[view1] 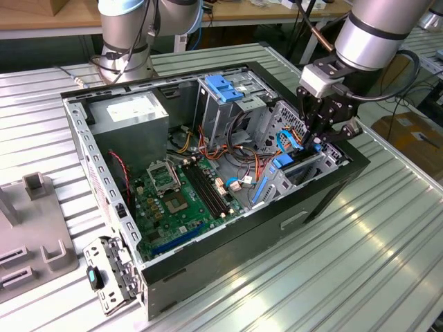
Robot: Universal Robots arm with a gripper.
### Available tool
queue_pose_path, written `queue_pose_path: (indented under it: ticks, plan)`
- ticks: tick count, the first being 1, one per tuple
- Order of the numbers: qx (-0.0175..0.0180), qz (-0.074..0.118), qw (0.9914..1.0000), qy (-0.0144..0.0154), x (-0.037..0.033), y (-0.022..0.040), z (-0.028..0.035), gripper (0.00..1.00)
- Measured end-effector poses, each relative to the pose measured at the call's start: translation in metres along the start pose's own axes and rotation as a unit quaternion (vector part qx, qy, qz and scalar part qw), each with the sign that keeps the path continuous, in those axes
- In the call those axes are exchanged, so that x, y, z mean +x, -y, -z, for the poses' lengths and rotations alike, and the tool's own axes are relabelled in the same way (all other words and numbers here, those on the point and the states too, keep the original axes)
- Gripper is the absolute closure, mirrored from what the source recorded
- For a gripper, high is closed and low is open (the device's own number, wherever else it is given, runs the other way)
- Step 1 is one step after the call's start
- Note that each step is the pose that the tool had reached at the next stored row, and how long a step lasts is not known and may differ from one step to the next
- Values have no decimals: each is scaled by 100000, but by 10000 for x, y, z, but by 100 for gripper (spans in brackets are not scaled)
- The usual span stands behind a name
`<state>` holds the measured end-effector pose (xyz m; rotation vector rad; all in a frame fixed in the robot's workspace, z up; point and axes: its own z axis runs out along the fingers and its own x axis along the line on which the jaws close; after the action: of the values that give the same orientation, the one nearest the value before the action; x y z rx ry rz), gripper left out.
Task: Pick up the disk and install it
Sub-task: 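Insert the second disk wire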
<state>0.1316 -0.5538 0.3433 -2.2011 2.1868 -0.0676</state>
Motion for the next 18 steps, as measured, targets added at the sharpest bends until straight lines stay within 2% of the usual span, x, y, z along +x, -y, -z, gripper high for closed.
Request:
queue_pose_path:
  ticks: [10,18]
  plan:
    - [1,-1,100000,-18,0,-3,-56,83]
    - [0,0,100000,-5,0,-4,-60,83]
